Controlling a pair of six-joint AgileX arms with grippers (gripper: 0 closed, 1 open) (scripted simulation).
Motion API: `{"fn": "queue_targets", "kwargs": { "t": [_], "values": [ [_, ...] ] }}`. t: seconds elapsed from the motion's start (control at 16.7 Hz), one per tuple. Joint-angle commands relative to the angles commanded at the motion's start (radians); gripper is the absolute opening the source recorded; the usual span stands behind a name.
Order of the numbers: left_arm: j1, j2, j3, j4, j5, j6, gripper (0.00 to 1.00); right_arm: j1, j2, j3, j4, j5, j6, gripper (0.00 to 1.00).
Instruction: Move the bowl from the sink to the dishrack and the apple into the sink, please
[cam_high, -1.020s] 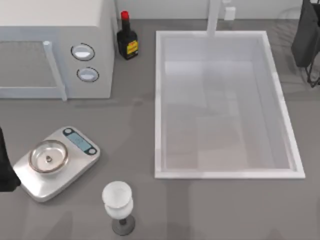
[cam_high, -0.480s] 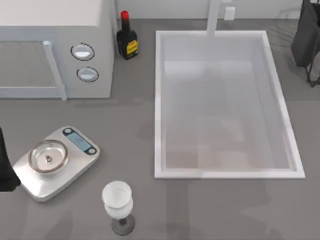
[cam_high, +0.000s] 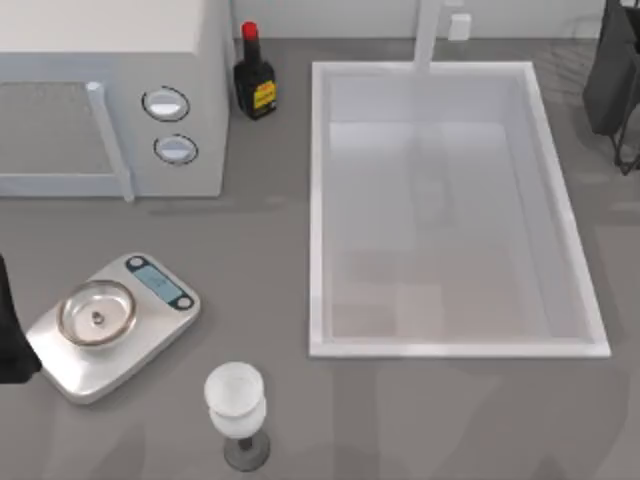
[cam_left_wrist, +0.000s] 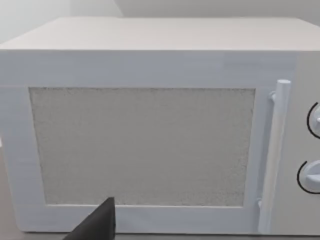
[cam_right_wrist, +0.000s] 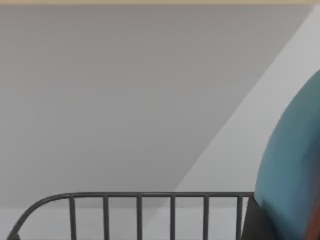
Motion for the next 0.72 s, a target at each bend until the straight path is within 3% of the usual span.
{"fn": "queue_targets", "kwargs": {
  "t": [0.3,0.72],
  "values": [
    [0.0,0.0,0.0,0.0,0.0,0.0,1.0,0.003,0.009,-0.009,0.014,0.003,0.0,0.0],
    [0.0,0.0,0.0,0.0,0.0,0.0,1.0,0.003,0.009,-0.009,0.014,0.003,0.0,0.53]
  ]
}}
